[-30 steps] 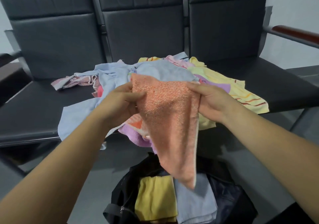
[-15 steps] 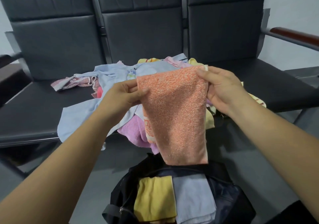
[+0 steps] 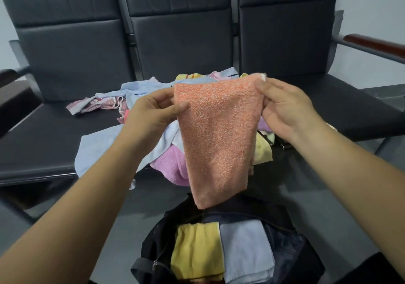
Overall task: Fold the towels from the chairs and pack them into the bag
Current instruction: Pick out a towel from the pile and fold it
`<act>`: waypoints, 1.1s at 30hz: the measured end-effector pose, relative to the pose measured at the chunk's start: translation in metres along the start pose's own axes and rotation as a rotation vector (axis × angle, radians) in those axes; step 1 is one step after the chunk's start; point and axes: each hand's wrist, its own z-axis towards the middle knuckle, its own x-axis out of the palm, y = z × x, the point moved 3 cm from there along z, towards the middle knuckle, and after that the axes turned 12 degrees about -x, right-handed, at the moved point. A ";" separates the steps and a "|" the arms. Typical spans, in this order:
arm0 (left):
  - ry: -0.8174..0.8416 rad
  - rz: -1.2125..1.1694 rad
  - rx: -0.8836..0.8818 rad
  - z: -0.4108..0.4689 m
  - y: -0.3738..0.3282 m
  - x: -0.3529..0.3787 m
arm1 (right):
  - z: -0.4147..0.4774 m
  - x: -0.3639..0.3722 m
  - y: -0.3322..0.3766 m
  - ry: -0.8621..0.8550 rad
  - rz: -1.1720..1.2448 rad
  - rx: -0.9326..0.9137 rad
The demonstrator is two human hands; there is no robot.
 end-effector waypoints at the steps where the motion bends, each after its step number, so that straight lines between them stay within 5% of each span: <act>1: -0.018 0.008 0.007 0.000 0.000 -0.002 | -0.001 0.001 0.002 0.033 0.009 0.002; 10: -0.197 0.115 0.101 -0.007 -0.004 0.001 | 0.002 -0.009 0.008 -0.066 -0.338 -0.125; 17: -0.137 0.037 0.177 -0.014 -0.011 0.011 | -0.002 -0.002 0.007 -0.024 -0.270 -0.146; 23: -0.180 0.119 0.163 -0.013 -0.010 0.009 | -0.008 0.009 0.004 0.211 -0.110 -0.032; 26: -0.077 -0.136 0.050 -0.008 -0.005 0.011 | -0.007 0.009 0.005 0.106 0.046 0.007; 30: 0.160 0.283 -0.238 -0.007 0.027 0.024 | 0.000 -0.001 0.001 -0.044 0.134 0.097; 33: 0.260 0.198 -0.278 -0.008 0.045 0.033 | 0.003 -0.007 -0.008 -0.066 0.171 0.237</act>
